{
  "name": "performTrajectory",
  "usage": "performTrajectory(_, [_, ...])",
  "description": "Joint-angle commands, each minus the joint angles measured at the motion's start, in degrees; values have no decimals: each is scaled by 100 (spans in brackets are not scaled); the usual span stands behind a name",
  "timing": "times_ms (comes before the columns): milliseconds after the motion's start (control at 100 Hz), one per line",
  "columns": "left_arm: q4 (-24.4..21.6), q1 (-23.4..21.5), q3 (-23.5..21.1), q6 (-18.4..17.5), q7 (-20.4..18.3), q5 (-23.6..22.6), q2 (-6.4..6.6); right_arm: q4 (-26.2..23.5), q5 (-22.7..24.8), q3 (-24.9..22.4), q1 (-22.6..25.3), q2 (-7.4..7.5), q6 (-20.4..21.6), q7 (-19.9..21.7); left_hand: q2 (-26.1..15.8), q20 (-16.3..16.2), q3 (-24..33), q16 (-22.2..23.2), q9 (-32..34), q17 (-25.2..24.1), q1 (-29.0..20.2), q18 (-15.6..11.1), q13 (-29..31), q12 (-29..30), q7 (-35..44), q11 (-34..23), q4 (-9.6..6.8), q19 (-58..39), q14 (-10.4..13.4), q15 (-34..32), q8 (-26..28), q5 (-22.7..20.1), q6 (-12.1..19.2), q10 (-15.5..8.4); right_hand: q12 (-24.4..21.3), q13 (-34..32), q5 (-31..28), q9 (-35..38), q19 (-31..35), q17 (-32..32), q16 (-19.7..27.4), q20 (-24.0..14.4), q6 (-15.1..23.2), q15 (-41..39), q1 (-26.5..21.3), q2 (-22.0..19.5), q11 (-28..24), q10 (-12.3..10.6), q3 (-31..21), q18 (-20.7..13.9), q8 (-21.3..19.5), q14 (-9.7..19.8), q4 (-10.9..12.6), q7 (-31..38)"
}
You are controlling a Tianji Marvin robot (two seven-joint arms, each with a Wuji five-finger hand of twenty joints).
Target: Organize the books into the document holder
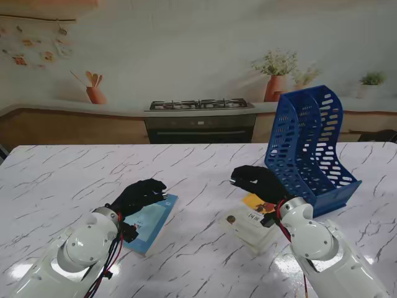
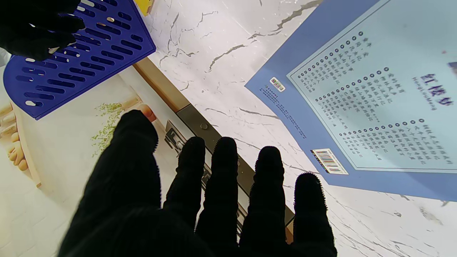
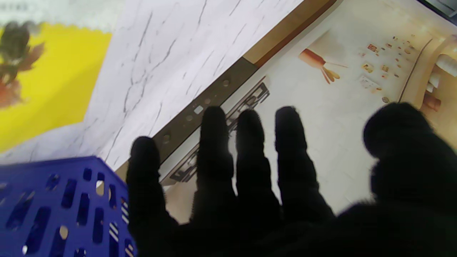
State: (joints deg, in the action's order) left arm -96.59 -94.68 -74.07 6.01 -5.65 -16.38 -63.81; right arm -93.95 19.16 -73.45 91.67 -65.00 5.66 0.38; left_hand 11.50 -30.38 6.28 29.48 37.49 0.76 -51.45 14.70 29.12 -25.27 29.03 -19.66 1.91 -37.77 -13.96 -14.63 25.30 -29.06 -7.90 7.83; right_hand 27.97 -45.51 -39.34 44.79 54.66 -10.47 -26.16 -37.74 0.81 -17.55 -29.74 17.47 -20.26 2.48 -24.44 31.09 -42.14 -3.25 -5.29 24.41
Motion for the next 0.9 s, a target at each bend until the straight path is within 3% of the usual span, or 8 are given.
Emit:
performTrajectory(0, [6, -17, 5, -152, -58, 12, -12, -67, 68, -94, 85, 56, 49, 69, -177, -104, -75, 45, -51, 29, 76, -225, 120, 27, -15, 16, -149, -247, 36, -93, -27, 18, 95, -116, -161, -151, -19, 182, 187, -48, 94, 18, -56, 123, -39, -127, 101, 1, 137, -313, 113, -1, 323, -133])
performTrajectory(200, [8, 24, 12, -161, -57, -28, -9, -257, 289, -409, 313, 129, -151, 313, -175, -69, -74, 43, -42, -29, 81, -75, 115, 33, 9, 24, -151, -326, 43, -114, -19, -4, 110, -130, -272, -314, -156, 322, 379, -225, 137, 100, -216, 83, -120, -162, 111, 128, 170, -381, 173, -51, 340, -137])
performTrajectory(350, [44, 84, 63, -189, -105, -47, 3, -305, 419, -543, 420, 171, -365, 479, -178, -48, -74, 44, -3, -22, 90, -54, 154, 25, 34, 7, -151, -354, 72, -131, -8, -26, 113, -146, -671, -654, -543, 722, 879, -602, 377, 831, -425, 11, -473, -310, 130, 388, 297, -915, 424, -243, 413, -58])
performTrajectory(450, [76, 115, 98, -188, -112, -26, 1, -380, 646, -600, 489, 220, -669, 669, -175, -38, -65, 46, 3, -19, 75, -45, 159, 23, 46, 4, -153, -368, 61, -136, -5, -34, 113, -132, -779, -777, -676, 859, 1146, -755, 451, 1016, -449, -28, -725, -451, 109, 448, 316, -1022, 478, -301, 460, 3])
performTrajectory(680, [125, 173, 148, -220, -136, -10, 4, -433, 898, -577, 484, 359, -1277, 1329, -174, -23, -45, 65, 45, -10, 60, -37, 208, 12, 87, -24, -157, -403, 76, -173, 9, -67, 115, -136, -1175, -772, -773, 871, 1400, -907, 756, 1267, -778, 139, -533, -227, 296, 737, -327, -1040, 704, -500, 435, -93])
performTrajectory(800, [126, 172, 154, -222, -123, -2, 0, -382, 1116, -483, 407, 448, -1442, 1726, -172, -21, -30, 81, 76, -1, 51, -30, 237, 4, 110, -43, -158, -427, 76, -201, 15, -84, 113, -135, -1561, -682, -779, 781, 1289, -815, 1092, 1477, -914, 318, -771, -370, 350, 865, -562, -1279, 985, -525, 387, -221])
performTrajectory(810, [126, 171, 154, -221, -122, -2, 0, -377, 1128, -476, 398, 458, -1449, 1773, -171, -20, -27, 83, 77, -2, 48, -31, 244, 4, 115, -44, -159, -429, 76, -206, 16, -91, 107, -131, -1645, -658, -714, 742, 1265, -773, 1225, 1550, -930, 321, -846, -378, 308, 874, -599, -1318, 1270, -524, 353, -53])
performTrajectory(890, [117, 161, 156, -215, -115, -2, -1, -280, 1162, -377, 303, 509, -1486, 1995, -175, -18, -17, 91, 87, 3, 42, -28, 263, 1, 128, -52, -160, -444, 81, -222, 19, -98, 114, -135, -1705, -525, -574, 646, 1007, -593, 1407, 1718, -1022, 410, -1021, -413, 409, 944, -877, -1512, 1693, -545, 317, 215])
